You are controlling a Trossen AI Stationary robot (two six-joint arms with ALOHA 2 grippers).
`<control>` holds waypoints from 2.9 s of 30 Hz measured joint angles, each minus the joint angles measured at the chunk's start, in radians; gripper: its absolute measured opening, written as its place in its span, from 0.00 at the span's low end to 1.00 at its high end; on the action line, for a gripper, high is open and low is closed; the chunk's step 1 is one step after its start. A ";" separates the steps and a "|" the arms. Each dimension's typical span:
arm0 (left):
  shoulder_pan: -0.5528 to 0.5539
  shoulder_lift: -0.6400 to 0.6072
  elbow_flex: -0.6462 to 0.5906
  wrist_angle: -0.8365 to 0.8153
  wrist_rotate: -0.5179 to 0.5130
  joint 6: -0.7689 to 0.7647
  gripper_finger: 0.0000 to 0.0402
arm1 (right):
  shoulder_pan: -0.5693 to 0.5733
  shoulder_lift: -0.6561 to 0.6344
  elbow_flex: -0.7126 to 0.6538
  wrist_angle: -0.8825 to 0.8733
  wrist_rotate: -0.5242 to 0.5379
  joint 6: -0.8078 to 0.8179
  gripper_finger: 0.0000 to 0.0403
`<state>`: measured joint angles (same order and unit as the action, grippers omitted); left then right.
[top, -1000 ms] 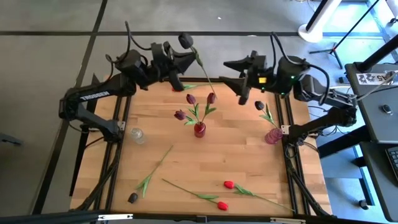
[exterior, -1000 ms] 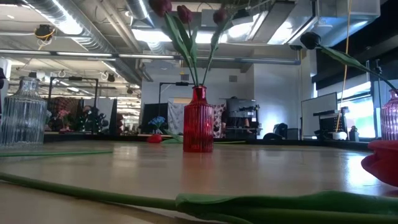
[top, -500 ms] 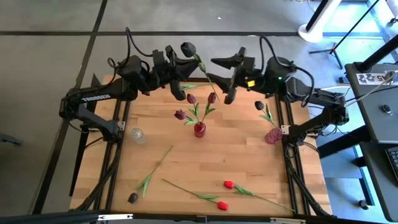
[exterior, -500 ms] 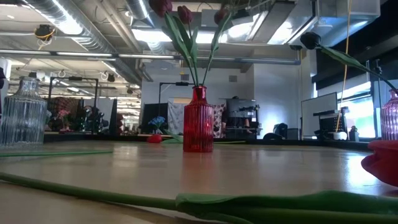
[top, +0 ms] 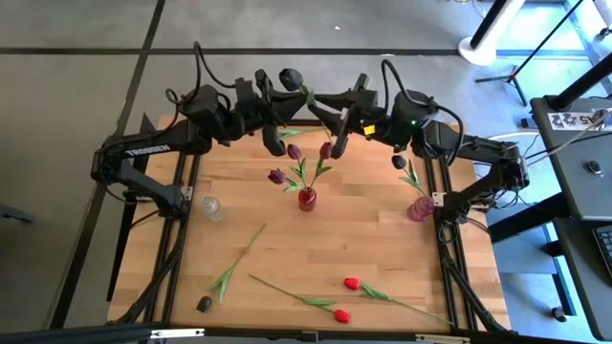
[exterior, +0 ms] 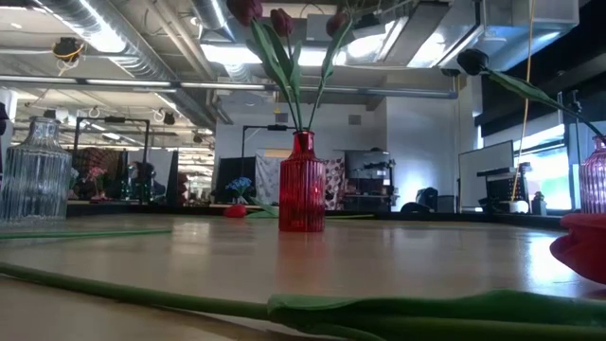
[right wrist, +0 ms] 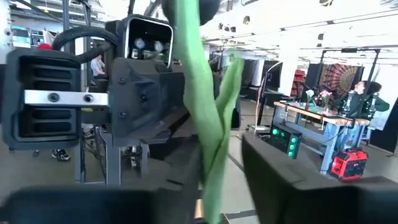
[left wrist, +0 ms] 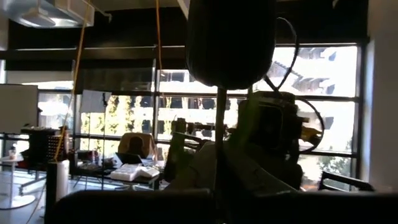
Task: Sort flowers into vase by color
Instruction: Put the top black tulip into the pink vase
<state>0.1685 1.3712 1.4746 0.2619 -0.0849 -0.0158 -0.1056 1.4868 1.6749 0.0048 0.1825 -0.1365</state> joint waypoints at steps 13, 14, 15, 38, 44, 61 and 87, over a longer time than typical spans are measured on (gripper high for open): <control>-0.033 -0.026 -0.002 -0.051 -0.001 -0.060 0.30 | 0.001 -0.021 -0.002 -0.015 0.000 0.054 0.02; -0.042 -0.038 -0.002 -0.059 0.008 -0.055 0.32 | 0.001 -0.036 -0.002 -0.015 0.013 0.054 0.02; -0.051 -0.053 -0.002 -0.064 0.017 -0.051 0.34 | 0.000 -0.057 -0.002 -0.013 0.016 0.054 0.02; -0.190 -0.228 -0.001 -0.253 0.094 -0.126 0.36 | 0.000 -0.455 -0.001 -0.535 -0.261 0.075 0.00; -0.188 -0.219 -0.001 -0.251 0.090 -0.078 0.36 | 0.000 -0.636 -0.118 -0.603 -0.344 0.027 0.00; -0.179 -0.180 -0.001 -0.241 0.076 -0.053 0.36 | 0.000 -1.363 -0.876 -0.415 -0.294 0.026 0.01; -0.260 -0.152 -0.001 -0.292 0.068 -0.218 0.36 | 0.000 -1.482 -1.007 -0.510 -0.219 -0.013 0.00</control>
<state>-0.0920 1.2189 1.4734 -0.0300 -0.0171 -0.2342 -0.1051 0.0048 0.6676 -0.5056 -0.0364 -0.1490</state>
